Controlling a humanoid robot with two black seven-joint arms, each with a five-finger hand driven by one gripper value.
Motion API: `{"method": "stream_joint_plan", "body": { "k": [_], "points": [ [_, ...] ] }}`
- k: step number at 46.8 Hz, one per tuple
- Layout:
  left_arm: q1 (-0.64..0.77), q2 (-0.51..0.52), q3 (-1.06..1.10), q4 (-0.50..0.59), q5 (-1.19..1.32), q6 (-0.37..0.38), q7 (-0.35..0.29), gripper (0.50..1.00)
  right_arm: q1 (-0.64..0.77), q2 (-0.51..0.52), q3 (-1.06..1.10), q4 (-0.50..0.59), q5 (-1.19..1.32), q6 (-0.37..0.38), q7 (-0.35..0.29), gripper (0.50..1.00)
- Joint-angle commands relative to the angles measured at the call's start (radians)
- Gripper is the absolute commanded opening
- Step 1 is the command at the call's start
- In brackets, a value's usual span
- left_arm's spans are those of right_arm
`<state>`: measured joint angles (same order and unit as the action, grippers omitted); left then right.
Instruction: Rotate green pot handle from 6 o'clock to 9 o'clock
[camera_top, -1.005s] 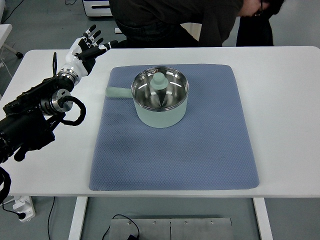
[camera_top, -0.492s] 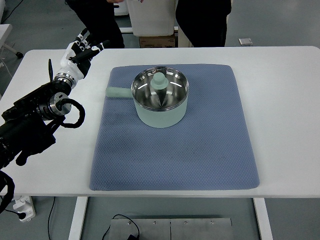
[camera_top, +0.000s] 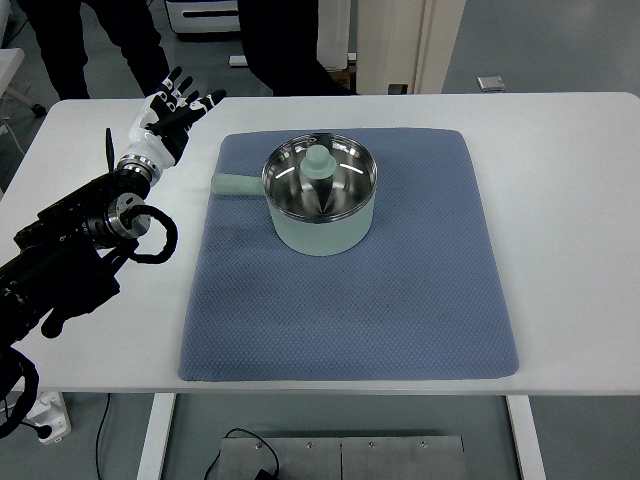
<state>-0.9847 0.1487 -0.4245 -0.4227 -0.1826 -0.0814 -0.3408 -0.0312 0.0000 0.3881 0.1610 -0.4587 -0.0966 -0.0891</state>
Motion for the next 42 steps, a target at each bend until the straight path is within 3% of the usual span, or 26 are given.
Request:
{"method": "stream_joint_plan", "body": {
  "k": [1, 42],
  "points": [
    [0.001, 0.000, 0.000, -0.001, 0.000, 0.000, 0.000, 1.000, 0.000, 0.000, 0.000, 0.000, 0.000, 0.000, 0.000, 1.000],
    [0.032, -0.063, -0.002, -0.001, 0.002, -0.009, 0.000, 1.000, -0.007, 0.000, 0.006, 0.002, 0.003, -0.008, -0.008, 1.000]
  ]
}}
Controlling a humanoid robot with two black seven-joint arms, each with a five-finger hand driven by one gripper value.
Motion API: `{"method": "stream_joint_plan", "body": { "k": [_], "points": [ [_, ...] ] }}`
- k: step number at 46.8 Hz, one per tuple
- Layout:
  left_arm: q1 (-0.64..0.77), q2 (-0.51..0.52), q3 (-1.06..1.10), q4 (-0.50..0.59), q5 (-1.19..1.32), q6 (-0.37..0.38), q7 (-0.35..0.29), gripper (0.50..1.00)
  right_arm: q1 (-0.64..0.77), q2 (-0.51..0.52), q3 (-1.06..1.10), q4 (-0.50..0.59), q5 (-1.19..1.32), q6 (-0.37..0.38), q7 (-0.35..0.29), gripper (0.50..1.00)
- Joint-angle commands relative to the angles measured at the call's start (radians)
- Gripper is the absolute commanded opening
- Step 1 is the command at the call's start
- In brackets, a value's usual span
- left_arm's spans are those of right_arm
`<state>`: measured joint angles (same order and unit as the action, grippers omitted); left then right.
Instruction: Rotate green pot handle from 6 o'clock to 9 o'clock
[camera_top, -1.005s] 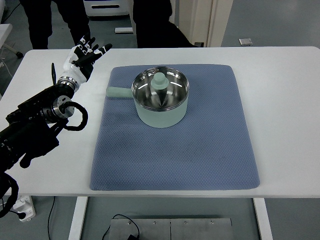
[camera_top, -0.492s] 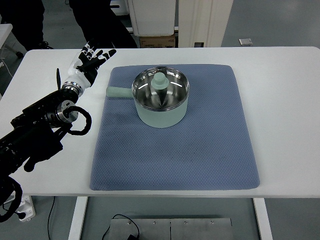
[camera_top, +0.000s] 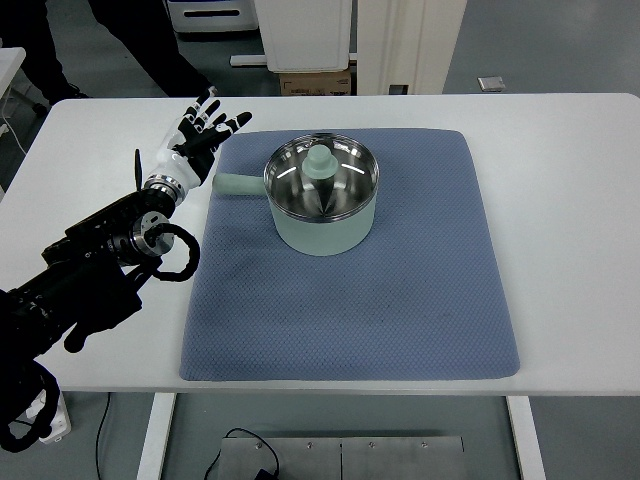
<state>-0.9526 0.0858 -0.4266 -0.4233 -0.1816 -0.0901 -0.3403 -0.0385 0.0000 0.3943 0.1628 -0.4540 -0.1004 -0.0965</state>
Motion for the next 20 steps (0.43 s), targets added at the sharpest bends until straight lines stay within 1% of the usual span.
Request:
{"method": "stream_joint_plan", "body": {
  "k": [1, 20],
  "points": [
    [0.000, 0.000, 0.000, 0.000, 0.001, 0.000, 0.000, 1.000, 0.000, 0.000, 0.000, 0.000, -0.002, -0.005, 0.000, 1.000],
    [-0.005, 0.002, 0.000, 0.000, 0.005, -0.002, 0.000, 1.000, 0.000, 0.000, 0.000, -0.005, -0.002, -0.012, 0.000, 1.000]
  ]
}}
